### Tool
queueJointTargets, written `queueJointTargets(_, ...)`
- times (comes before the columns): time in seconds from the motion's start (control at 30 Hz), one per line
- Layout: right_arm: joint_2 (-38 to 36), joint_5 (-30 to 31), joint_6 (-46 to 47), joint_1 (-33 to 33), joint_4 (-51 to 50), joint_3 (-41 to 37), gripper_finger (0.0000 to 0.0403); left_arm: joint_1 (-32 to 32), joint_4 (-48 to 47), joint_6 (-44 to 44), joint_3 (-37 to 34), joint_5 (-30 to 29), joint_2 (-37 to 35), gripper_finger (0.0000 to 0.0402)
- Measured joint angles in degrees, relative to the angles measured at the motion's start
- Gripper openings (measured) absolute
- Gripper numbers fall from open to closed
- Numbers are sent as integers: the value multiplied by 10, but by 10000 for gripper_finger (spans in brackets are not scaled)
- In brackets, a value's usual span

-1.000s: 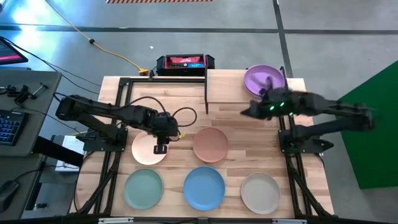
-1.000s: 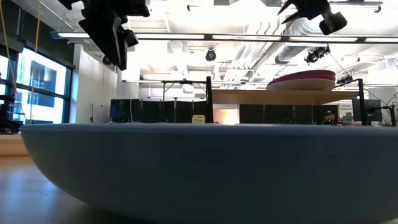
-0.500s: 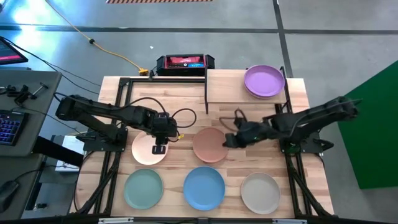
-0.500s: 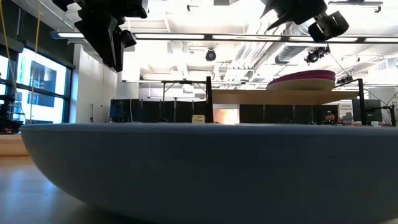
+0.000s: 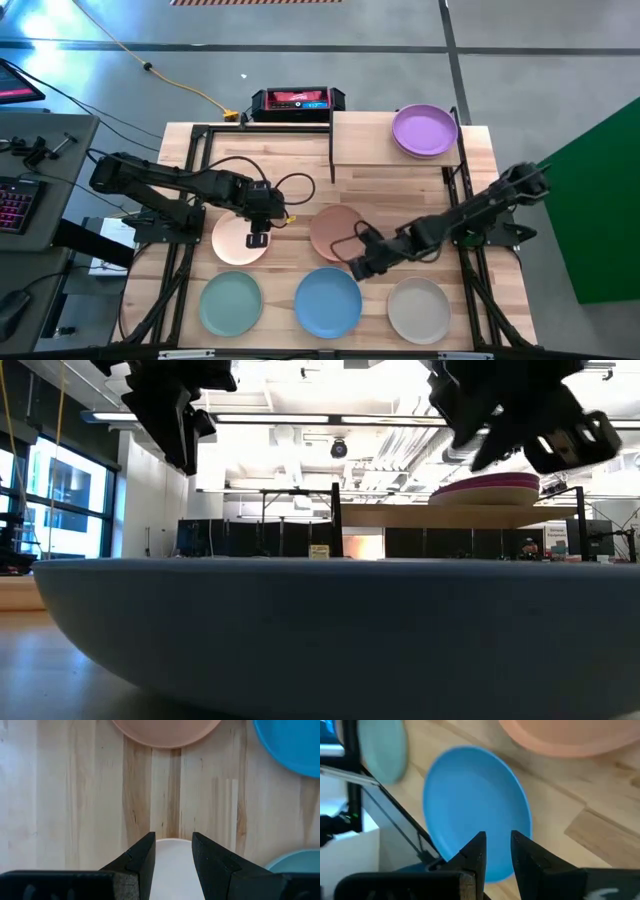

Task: Place and stack plates onto a shelf
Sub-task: Stack the blue plate on top of the violet plate on the shelf

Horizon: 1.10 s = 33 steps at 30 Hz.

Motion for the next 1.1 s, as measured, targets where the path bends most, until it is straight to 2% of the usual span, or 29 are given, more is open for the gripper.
queueJointTargets(0.37,53,-1,-10,25,-5,0,69,0,0,-91,0,0,0,117)
queueJointTargets(0.63,92,1,-30,35,-7,0,69,0,0,-123,0,0,0,117)
queueJointTargets(1.1,97,22,-46,38,3,14,69,0,1,-153,0,0,0,117)
